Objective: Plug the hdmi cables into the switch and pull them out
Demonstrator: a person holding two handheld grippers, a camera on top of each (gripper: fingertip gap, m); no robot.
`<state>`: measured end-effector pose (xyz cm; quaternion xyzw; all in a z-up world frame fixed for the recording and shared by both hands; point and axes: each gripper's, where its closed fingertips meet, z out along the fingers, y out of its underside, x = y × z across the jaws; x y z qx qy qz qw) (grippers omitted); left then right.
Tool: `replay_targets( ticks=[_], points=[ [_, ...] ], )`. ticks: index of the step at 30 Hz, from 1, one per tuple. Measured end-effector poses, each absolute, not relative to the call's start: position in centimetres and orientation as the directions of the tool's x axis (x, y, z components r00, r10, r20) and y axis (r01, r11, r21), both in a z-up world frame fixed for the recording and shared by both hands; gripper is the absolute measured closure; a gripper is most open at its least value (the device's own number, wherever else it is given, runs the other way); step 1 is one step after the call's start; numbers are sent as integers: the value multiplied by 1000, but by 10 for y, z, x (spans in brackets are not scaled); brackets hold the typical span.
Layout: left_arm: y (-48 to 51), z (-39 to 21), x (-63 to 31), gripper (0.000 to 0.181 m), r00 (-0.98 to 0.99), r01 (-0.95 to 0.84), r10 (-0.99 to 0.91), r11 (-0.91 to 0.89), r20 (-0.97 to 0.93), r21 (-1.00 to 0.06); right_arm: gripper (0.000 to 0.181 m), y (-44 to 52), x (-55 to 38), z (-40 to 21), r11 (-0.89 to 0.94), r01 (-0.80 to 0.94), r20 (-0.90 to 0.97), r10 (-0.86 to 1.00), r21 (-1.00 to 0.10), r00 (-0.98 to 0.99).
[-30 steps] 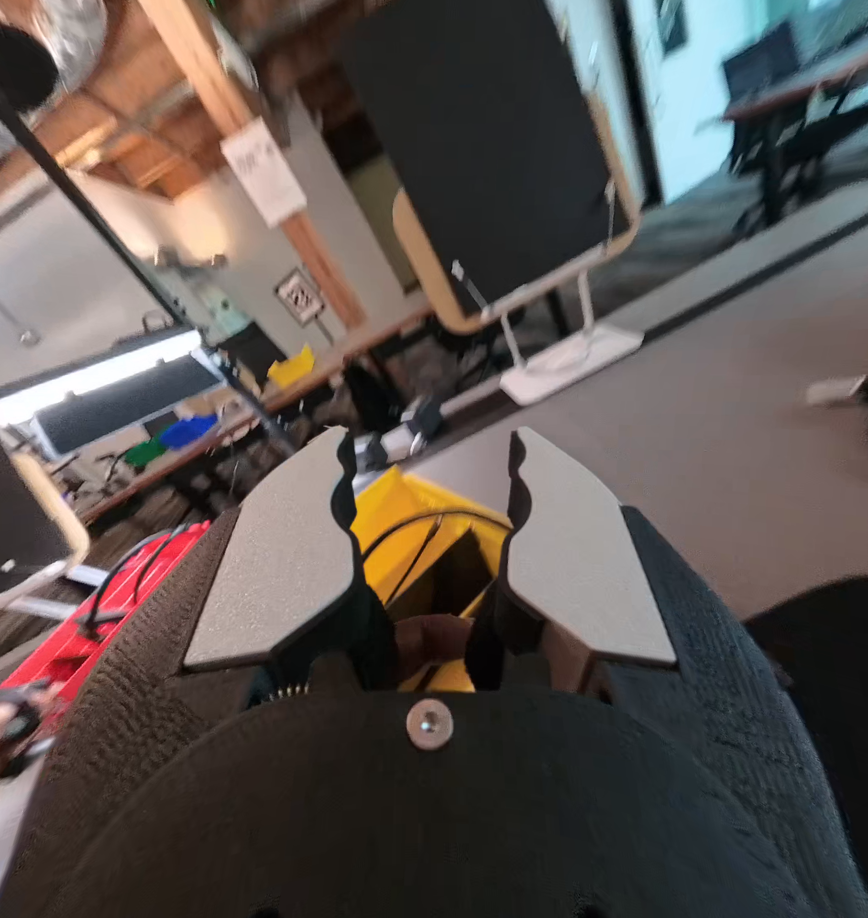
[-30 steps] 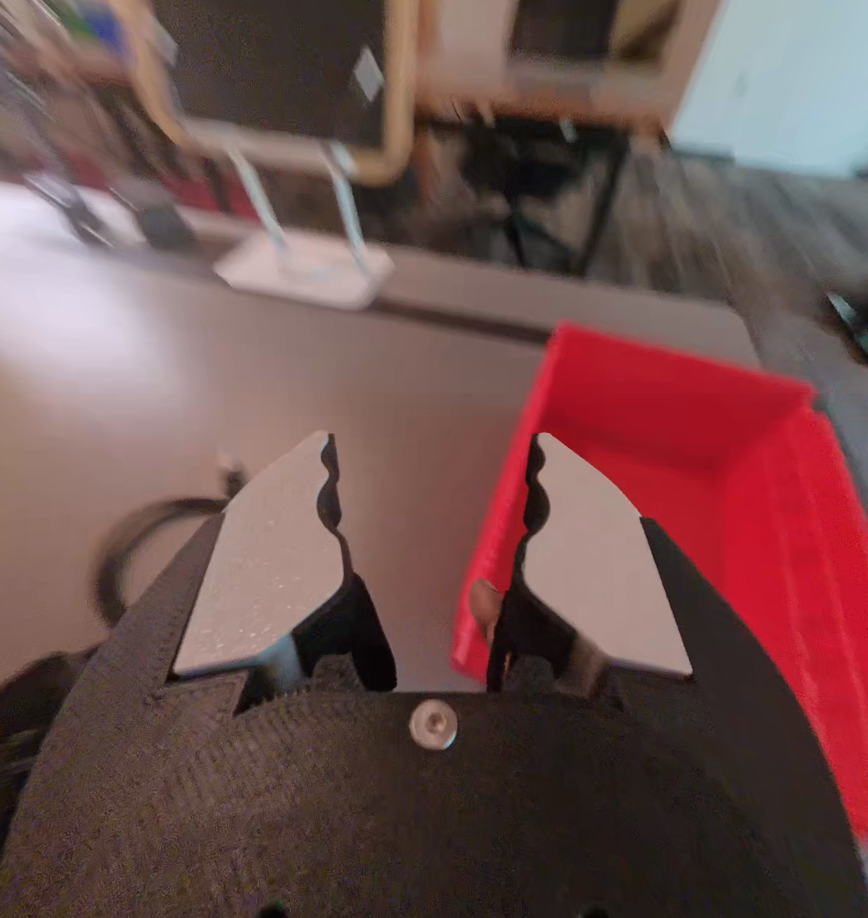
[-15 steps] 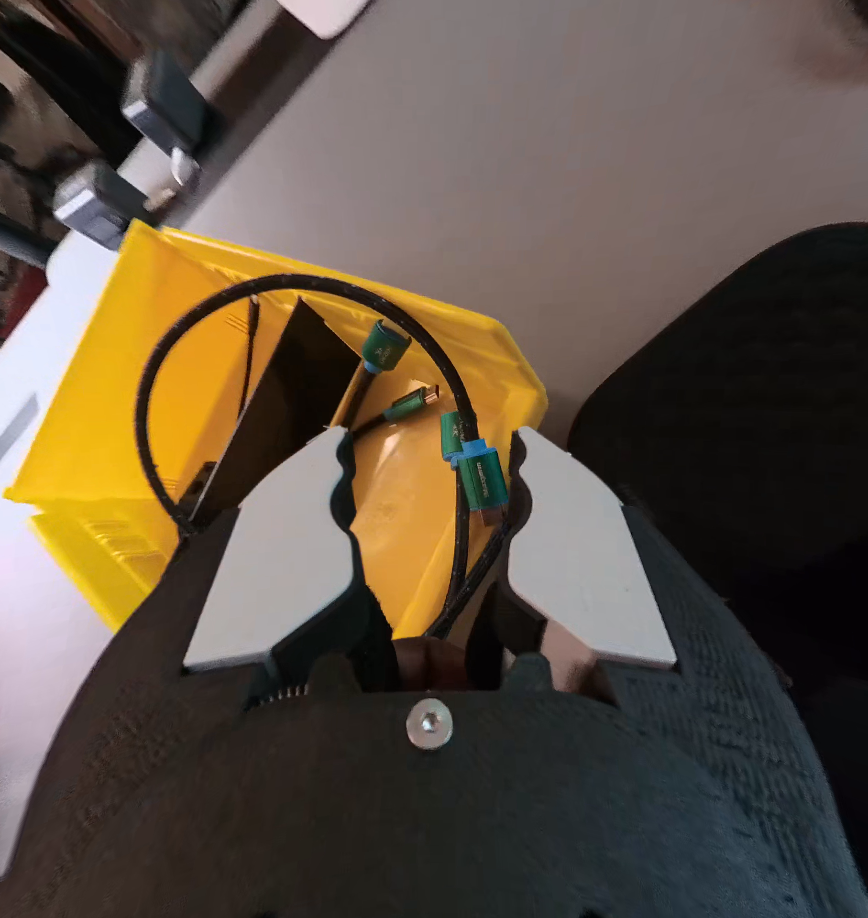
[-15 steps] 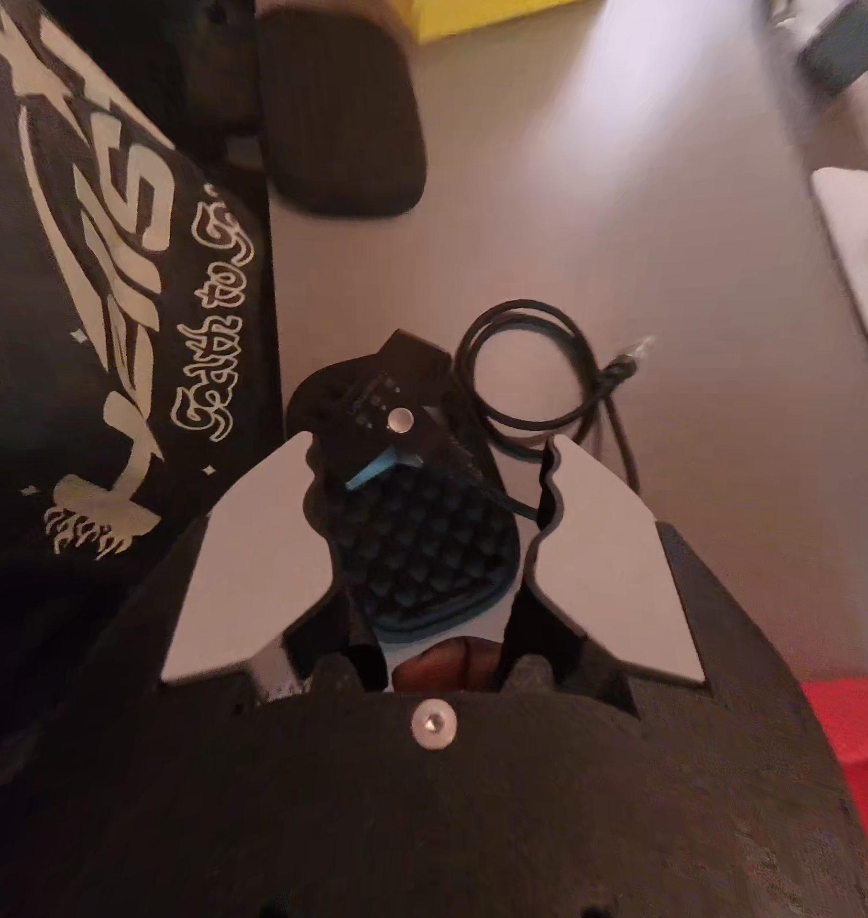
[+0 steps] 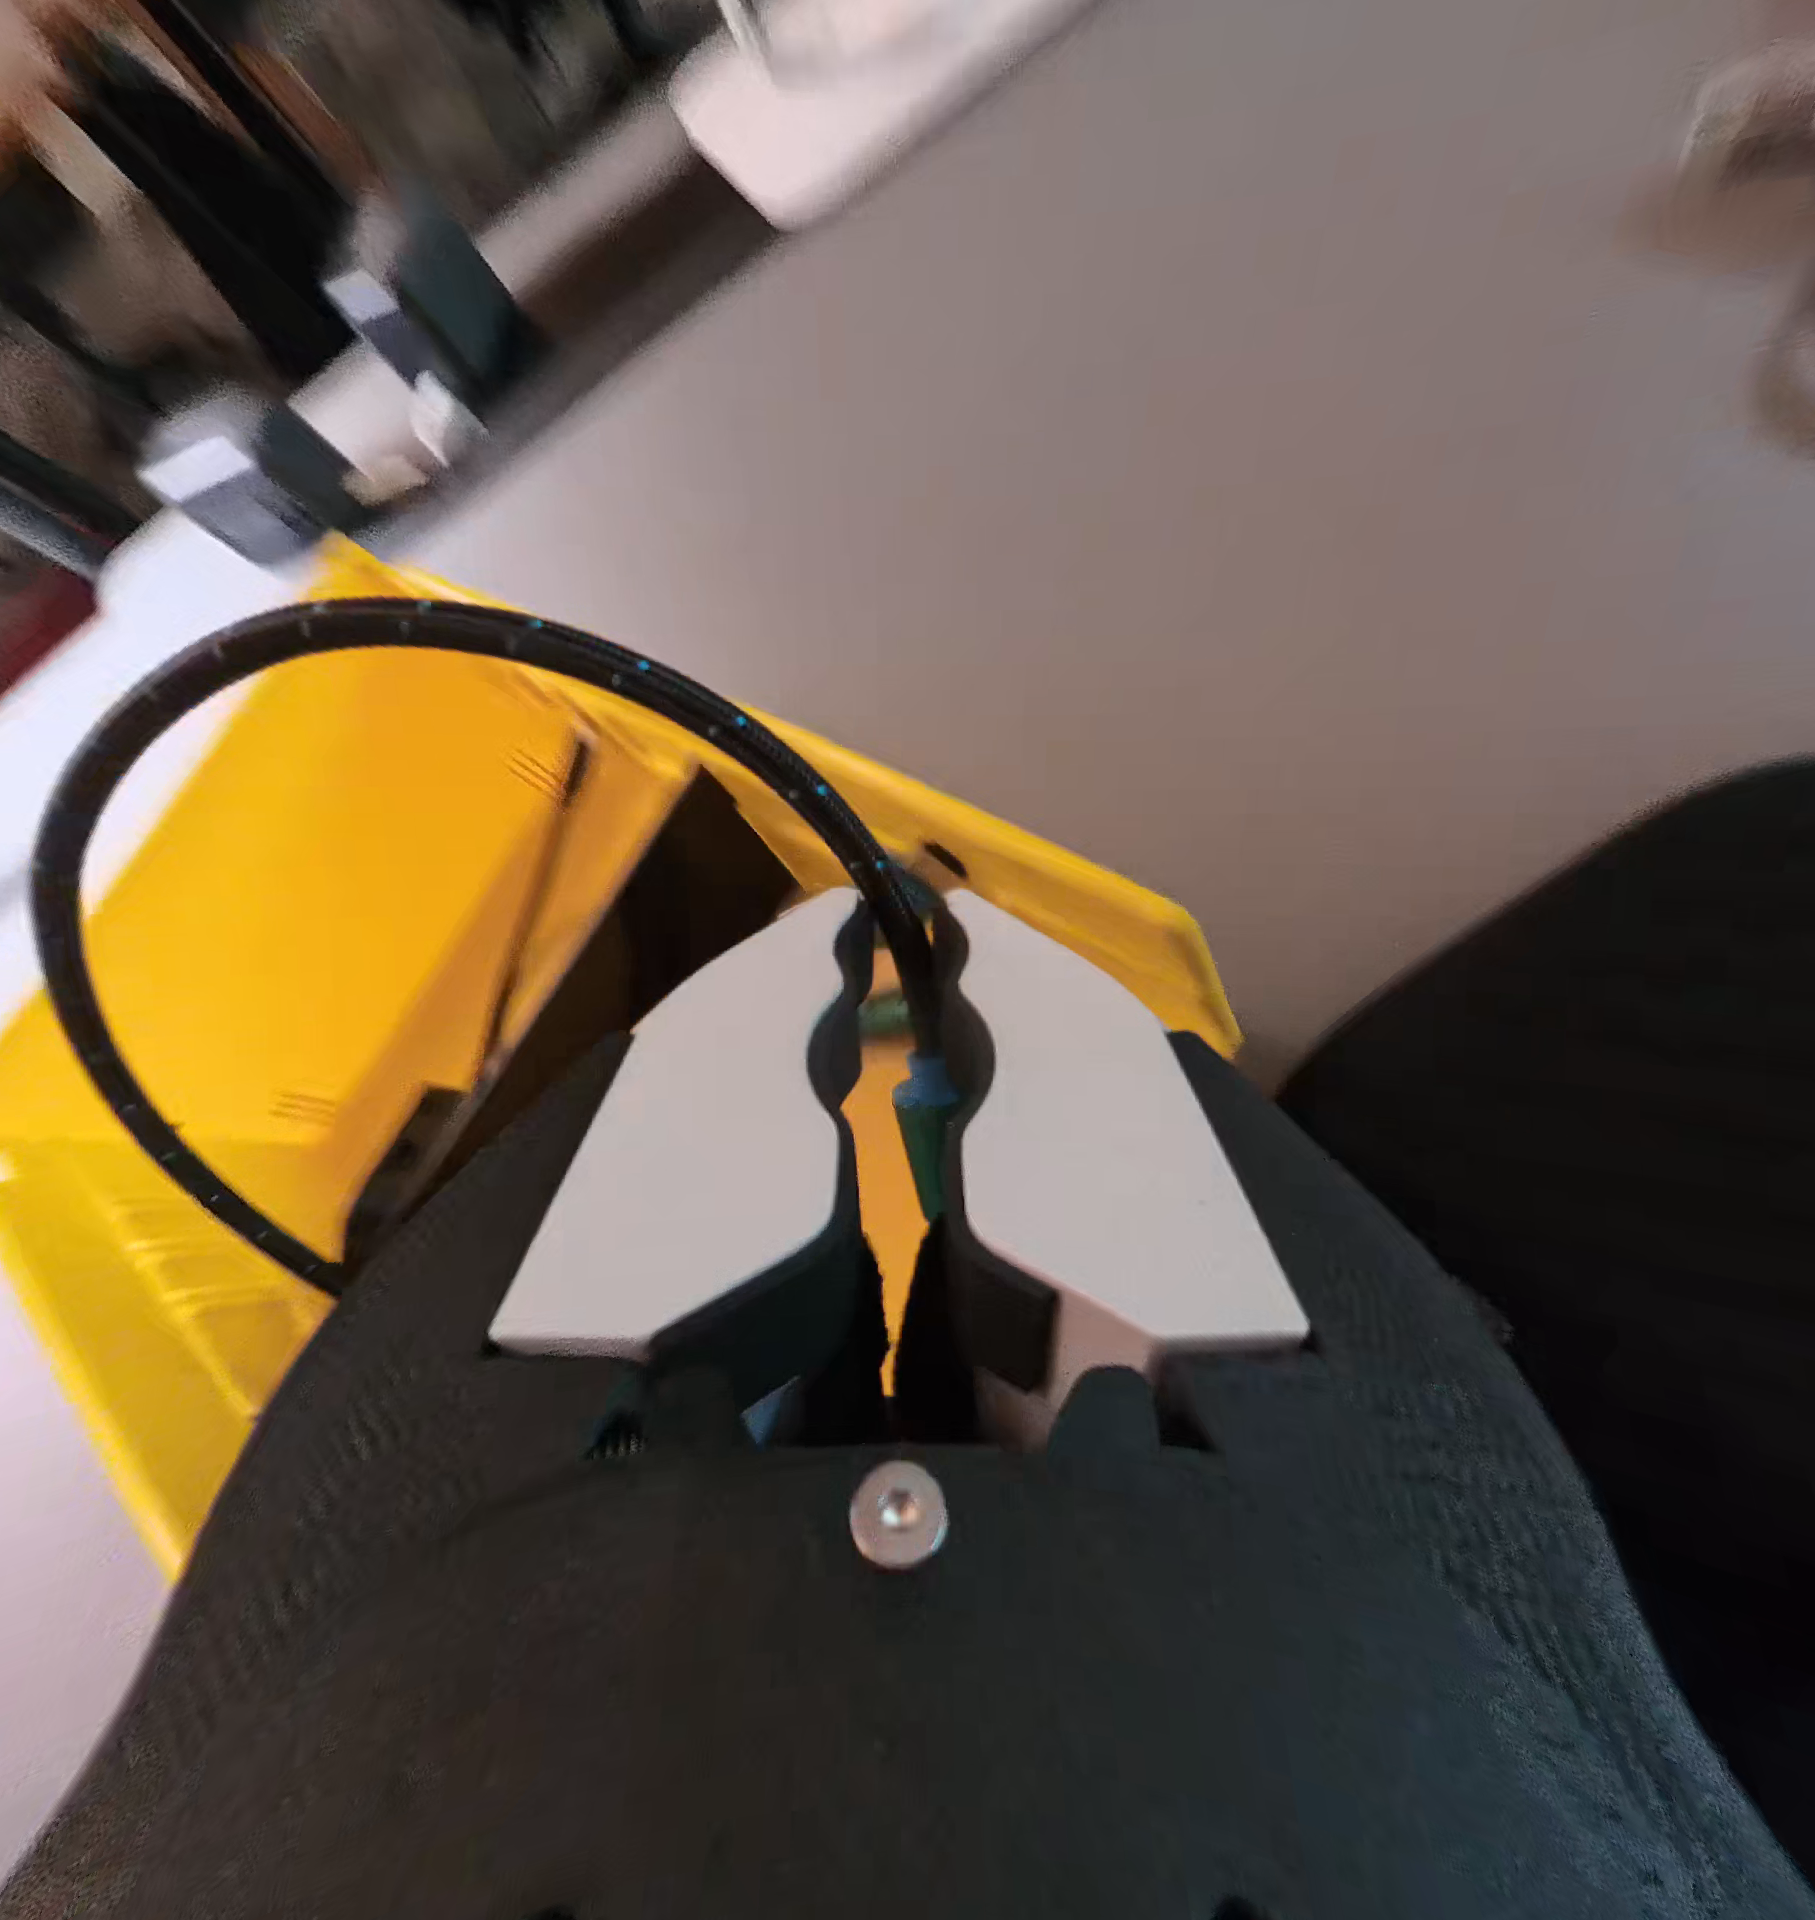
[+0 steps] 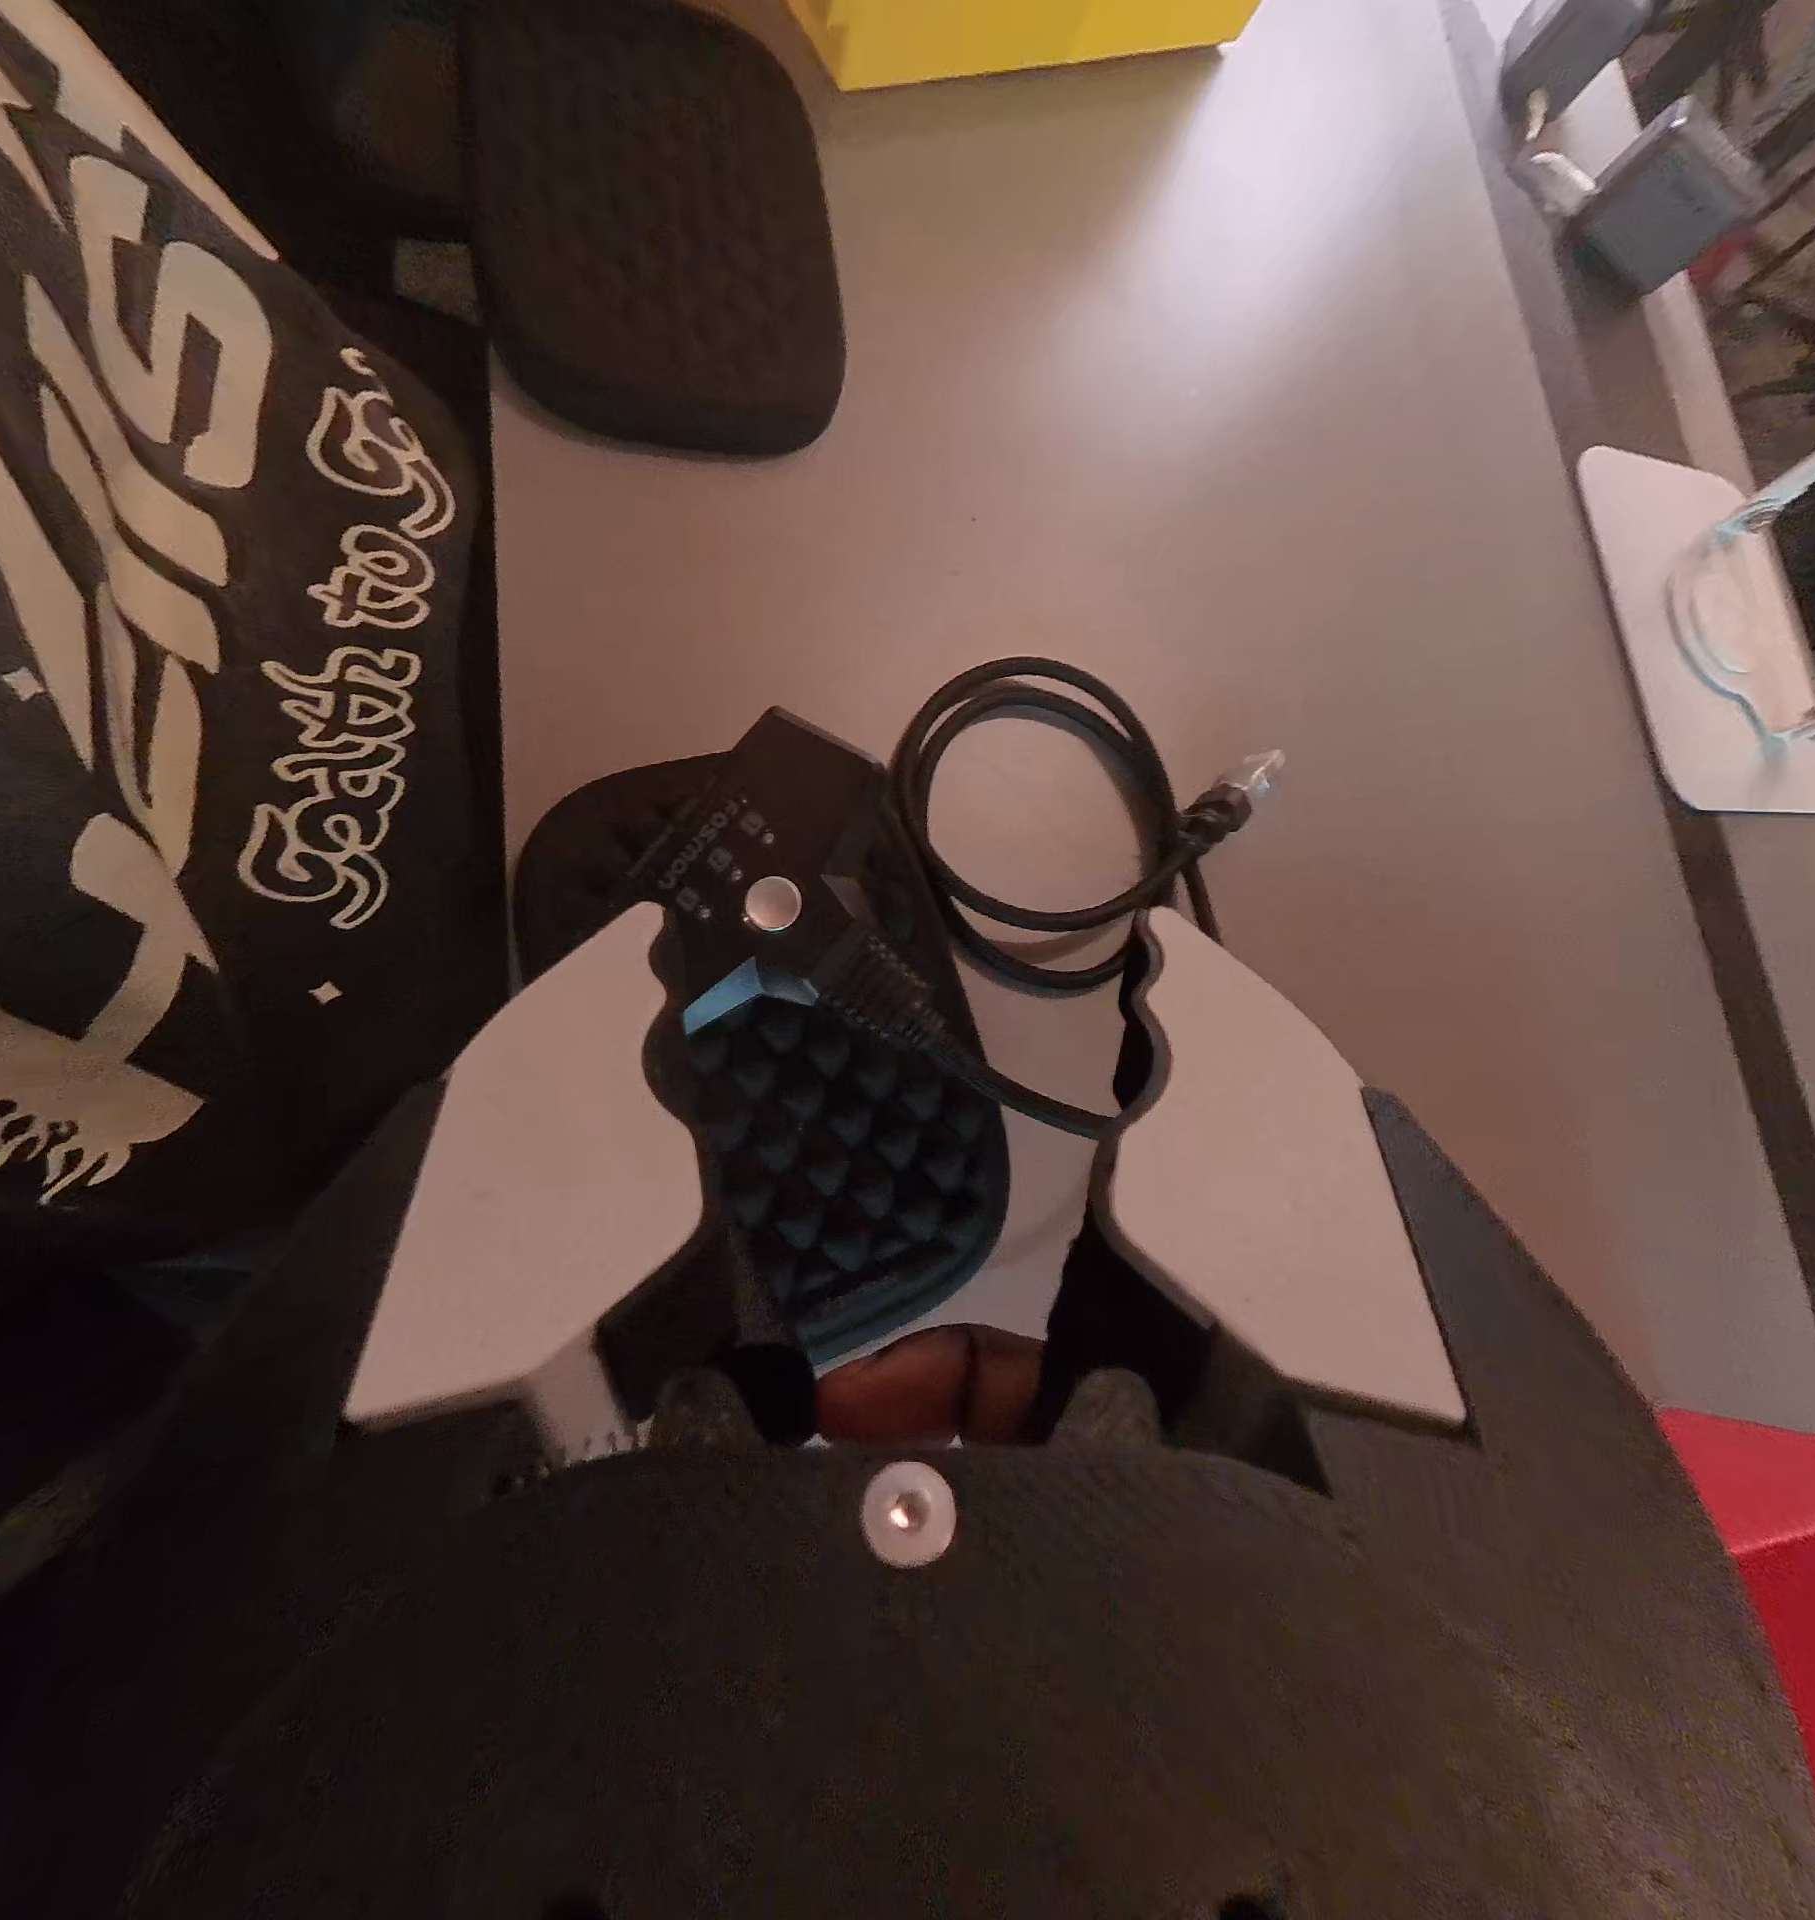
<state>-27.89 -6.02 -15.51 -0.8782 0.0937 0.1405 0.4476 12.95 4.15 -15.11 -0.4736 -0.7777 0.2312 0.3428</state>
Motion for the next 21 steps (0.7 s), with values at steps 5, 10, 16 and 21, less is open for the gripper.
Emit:
replay_targets(
  ticks=[5, 10, 16, 21],
  points=[
    [-66, -57, -285, 172, 942, -298, 151, -43, -301, -954, 102, 44, 126, -136, 483, 527, 400, 875, -699, -272],
    [-90, -9, -273, 173, 935, -334, 201, 234, -290, -913, 102, 40, 119, -109, 502, 413, 455, 864, -760, -214],
    [-106, 49, -229, 175, 999, -53, 24, 615, -49, -786, 110, 38, 96, -24, 567, -37, 563, 822, -823, 84],
    [-108, 74, -164, 176, 851, 488, -504, 652, 149, -581, 121, 9, 85, 21, 566, -361, 498, 824, -741, 270]
  ],
)
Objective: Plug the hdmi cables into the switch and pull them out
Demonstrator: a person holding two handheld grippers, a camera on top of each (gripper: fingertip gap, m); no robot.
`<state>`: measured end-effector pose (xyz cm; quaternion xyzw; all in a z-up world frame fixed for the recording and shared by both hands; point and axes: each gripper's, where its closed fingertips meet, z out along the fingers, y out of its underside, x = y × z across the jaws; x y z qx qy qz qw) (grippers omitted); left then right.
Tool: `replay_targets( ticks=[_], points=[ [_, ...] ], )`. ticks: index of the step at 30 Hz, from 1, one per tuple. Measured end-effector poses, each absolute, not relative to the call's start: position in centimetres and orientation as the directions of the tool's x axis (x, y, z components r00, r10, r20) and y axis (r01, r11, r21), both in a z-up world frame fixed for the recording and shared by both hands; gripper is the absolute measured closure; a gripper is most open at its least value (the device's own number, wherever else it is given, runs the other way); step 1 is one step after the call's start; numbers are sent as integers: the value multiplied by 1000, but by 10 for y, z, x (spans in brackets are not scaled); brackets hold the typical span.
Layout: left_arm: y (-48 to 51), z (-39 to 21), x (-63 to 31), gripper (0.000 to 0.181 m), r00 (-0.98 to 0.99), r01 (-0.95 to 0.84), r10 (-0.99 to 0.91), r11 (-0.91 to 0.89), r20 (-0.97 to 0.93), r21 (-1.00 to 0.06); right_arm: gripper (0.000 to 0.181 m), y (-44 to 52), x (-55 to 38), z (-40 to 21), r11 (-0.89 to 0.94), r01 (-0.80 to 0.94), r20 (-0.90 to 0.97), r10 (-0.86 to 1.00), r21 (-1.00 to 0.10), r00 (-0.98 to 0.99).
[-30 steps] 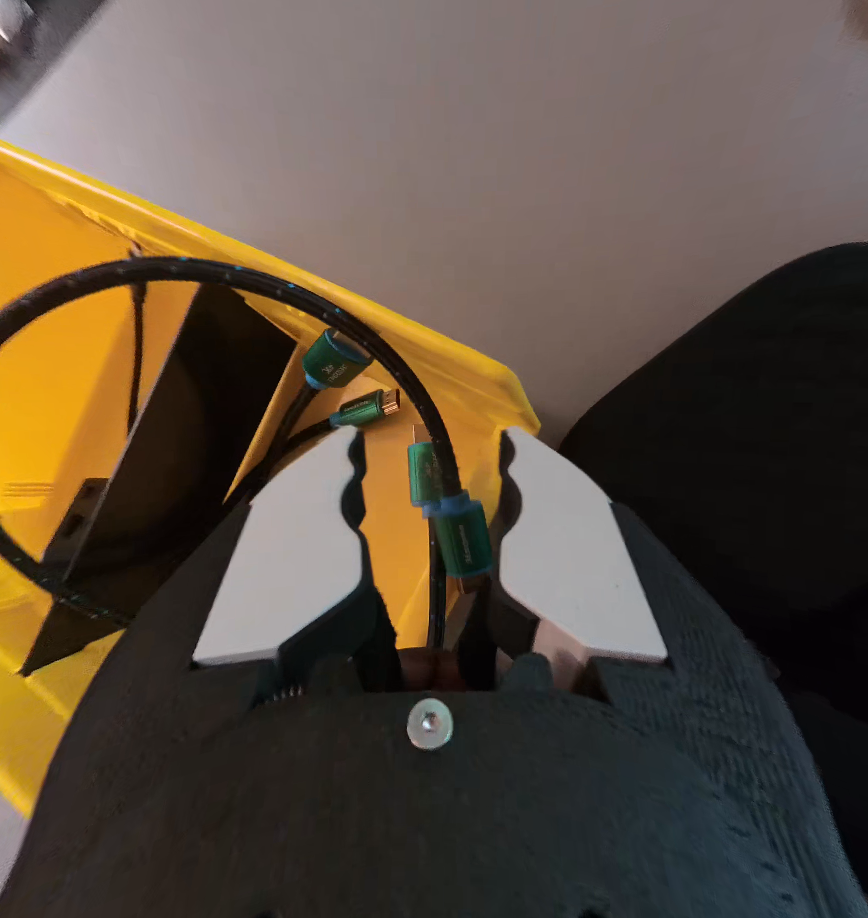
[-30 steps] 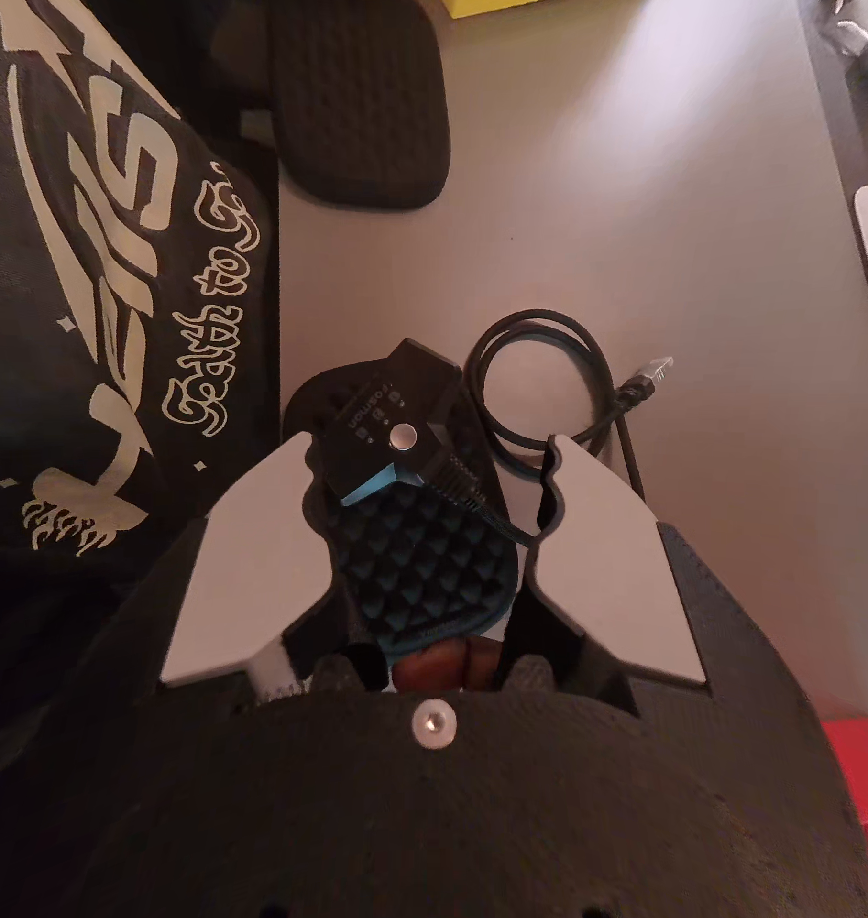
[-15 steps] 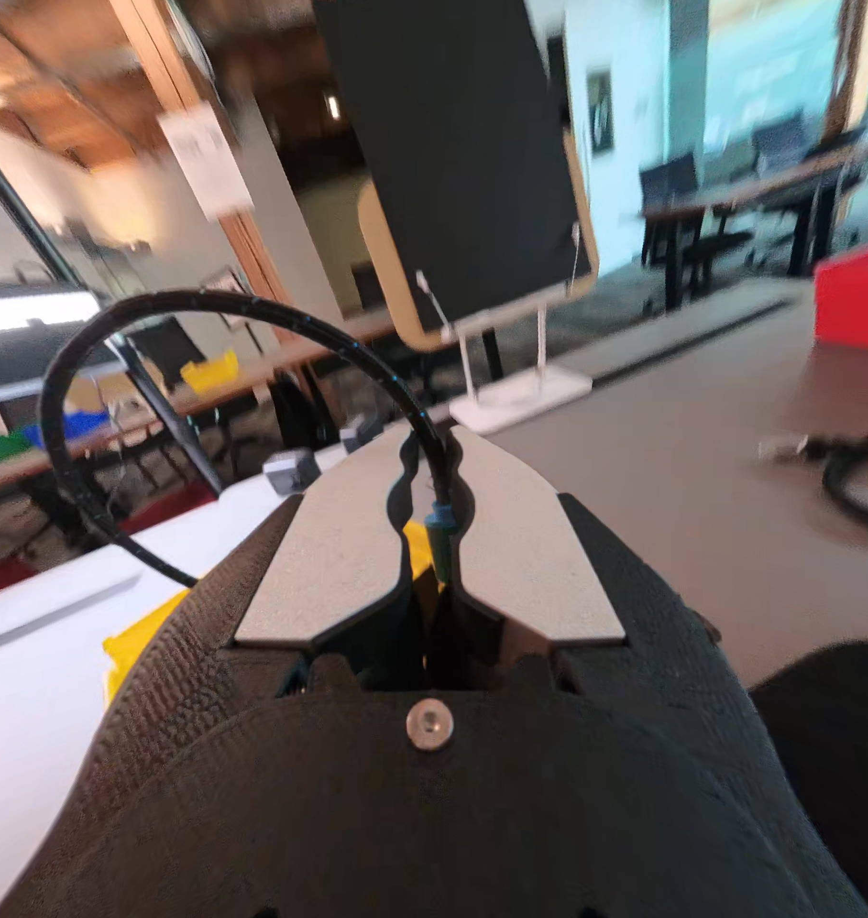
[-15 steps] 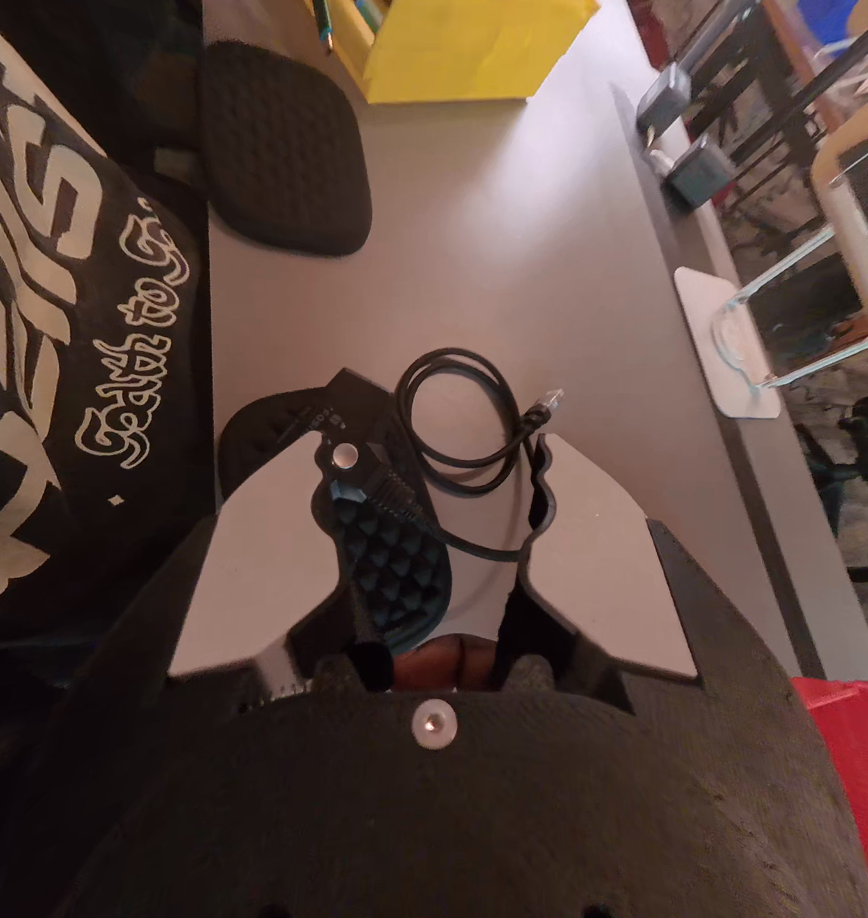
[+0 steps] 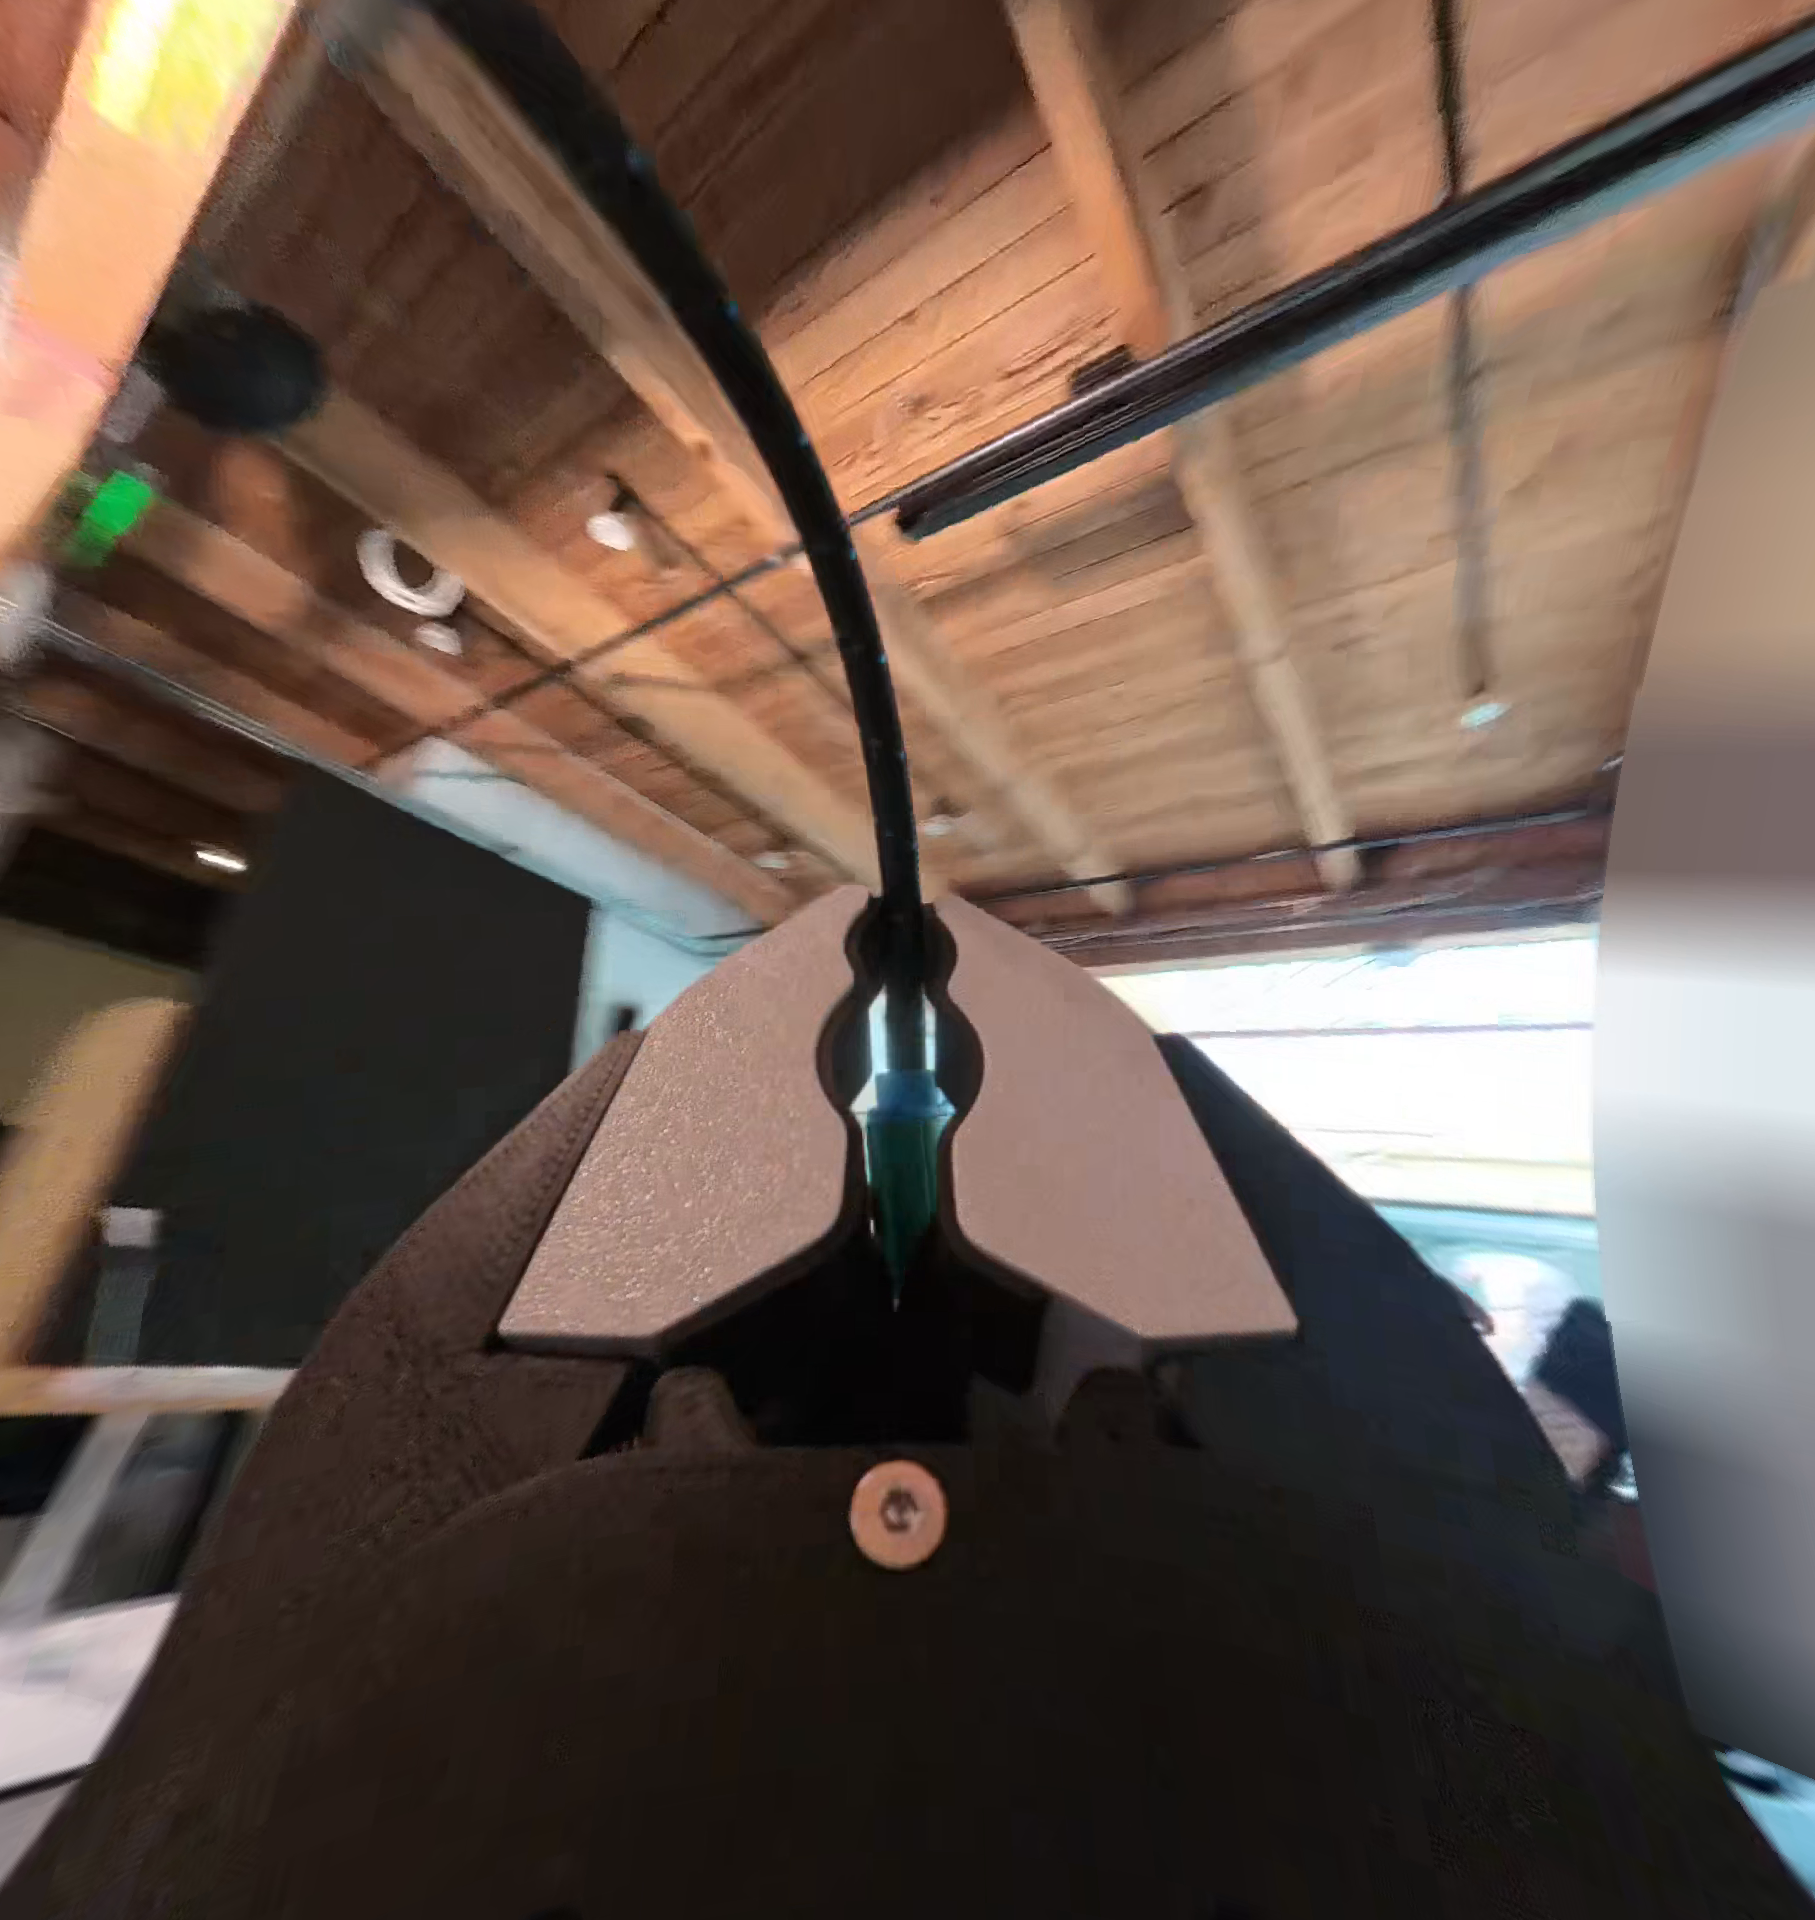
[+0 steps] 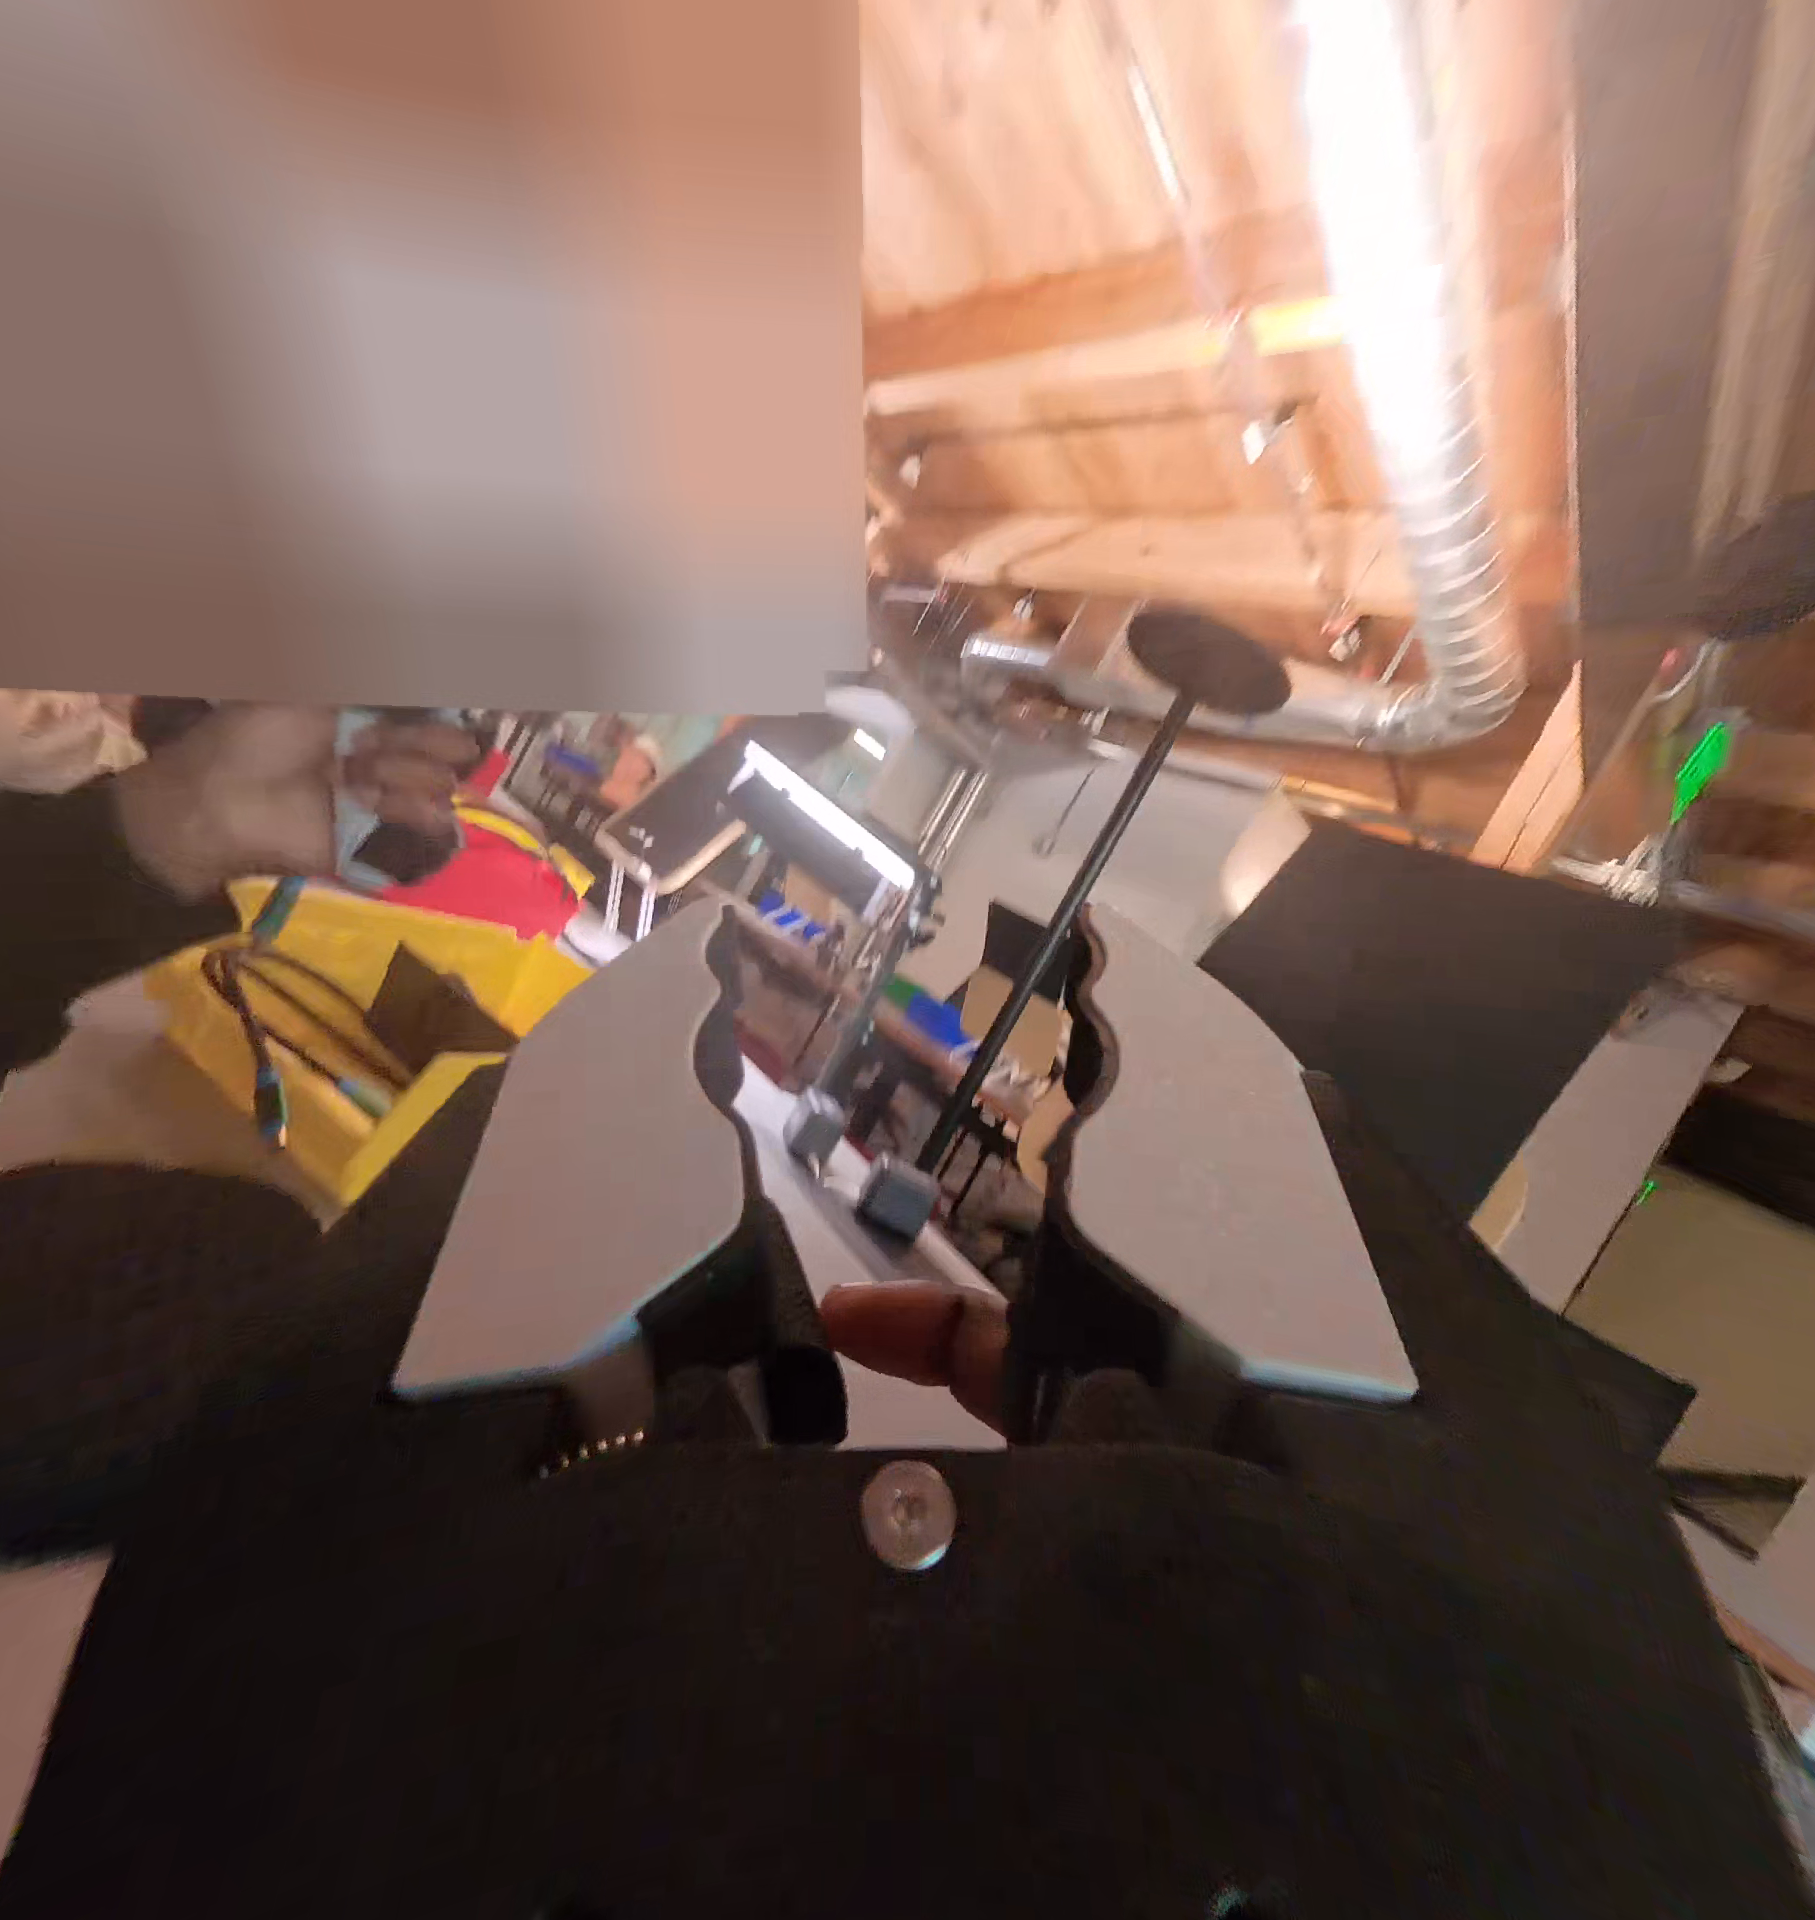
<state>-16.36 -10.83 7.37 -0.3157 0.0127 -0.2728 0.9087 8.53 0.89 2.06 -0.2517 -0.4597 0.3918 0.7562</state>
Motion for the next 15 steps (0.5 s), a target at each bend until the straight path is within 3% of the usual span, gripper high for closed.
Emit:
replay_targets(
  ticks=[4, 9, 12, 15],
  points=[
    [-92, 70, -105, 176, 725, 620, -673, 543, 148, -566, 121, -34, 58, 12, 503, -463, 466, 862, -730, 202],
    [-75, 53, -37, 176, 602, 652, -793, 426, 87, -627, 124, -73, 15, -20, 66, -444, 155, 974, -894, -167],
    [-64, 40, -11, 175, 538, 666, -837, 350, 98, -659, 129, -70, 2, -31, -38, -413, 52, 977, -910, -206],
    [-55, 30, 5, 175, 475, 685, -870, 269, 135, -677, 137, -60, 6, -29, -11, -455, 60, 988, -890, -141]
  ],
)
